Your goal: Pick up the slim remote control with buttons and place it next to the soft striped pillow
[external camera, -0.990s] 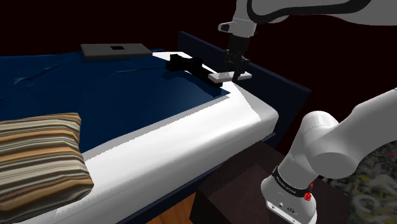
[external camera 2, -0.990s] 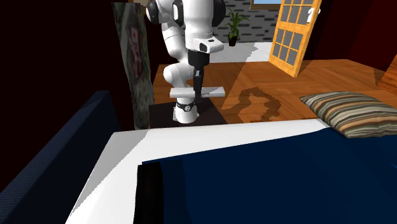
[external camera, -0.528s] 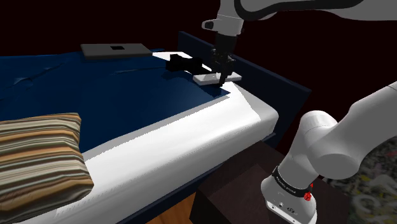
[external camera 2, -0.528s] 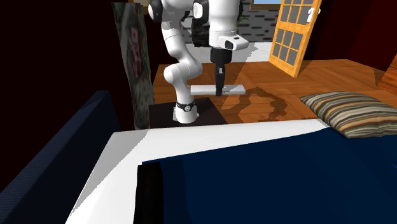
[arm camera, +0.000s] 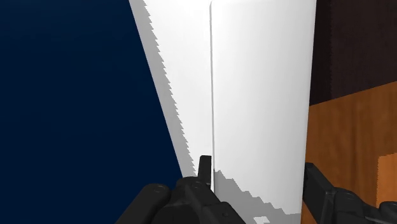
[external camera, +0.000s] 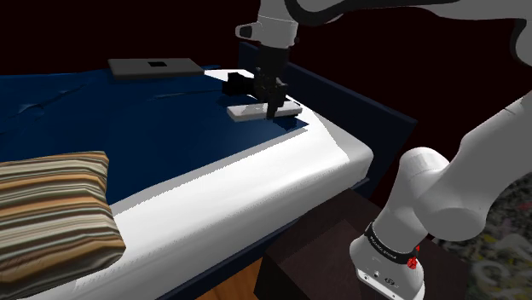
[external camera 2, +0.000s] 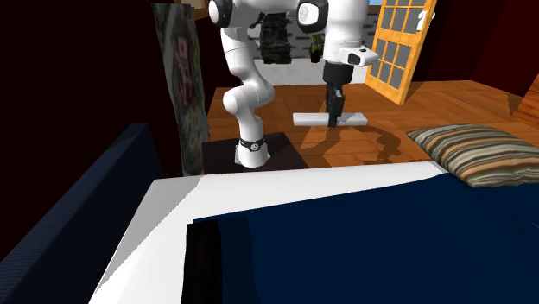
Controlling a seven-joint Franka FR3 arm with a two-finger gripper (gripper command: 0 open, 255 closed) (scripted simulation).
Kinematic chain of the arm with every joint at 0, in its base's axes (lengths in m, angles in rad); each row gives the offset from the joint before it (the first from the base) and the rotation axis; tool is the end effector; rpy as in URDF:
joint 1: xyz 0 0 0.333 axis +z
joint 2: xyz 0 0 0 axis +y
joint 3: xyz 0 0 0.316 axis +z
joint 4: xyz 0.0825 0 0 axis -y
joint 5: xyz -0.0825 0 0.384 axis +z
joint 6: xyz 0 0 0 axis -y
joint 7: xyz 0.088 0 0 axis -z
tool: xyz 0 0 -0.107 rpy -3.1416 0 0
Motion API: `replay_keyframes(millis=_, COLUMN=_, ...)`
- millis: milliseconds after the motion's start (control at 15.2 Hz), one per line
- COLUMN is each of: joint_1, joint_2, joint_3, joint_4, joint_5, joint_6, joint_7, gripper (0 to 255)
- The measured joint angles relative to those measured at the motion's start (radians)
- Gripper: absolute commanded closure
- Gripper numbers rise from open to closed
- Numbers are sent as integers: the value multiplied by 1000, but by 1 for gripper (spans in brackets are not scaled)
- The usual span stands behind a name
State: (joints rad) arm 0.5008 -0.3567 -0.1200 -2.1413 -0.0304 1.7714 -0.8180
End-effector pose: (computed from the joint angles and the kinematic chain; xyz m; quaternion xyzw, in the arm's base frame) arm 0.4180 0.1584 0.5476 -0.8216 -0.5699 0.0062 0.0075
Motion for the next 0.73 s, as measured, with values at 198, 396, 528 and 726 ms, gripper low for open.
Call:
replay_keyframes(millis=198, joint_1=26, joint_2=75, joint_3=37, joint_4=77, joint_5=20, joint_6=-2, joint_7=54, gripper=255)
replay_keyframes(millis=396, joint_1=54, joint_2=142, joint_3=78, joint_4=134, joint_5=36, joint_6=7, joint_7=118, gripper=255)
replay_keyframes(millis=528, joint_1=70, joint_2=192, joint_3=99, joint_4=182, joint_5=42, joint_6=9, joint_7=152, gripper=255)
replay_keyframes(millis=726, joint_1=95, joint_2=273, joint_3=131, joint_4=273, joint_5=47, joint_6=0, joint_7=208, gripper=255)
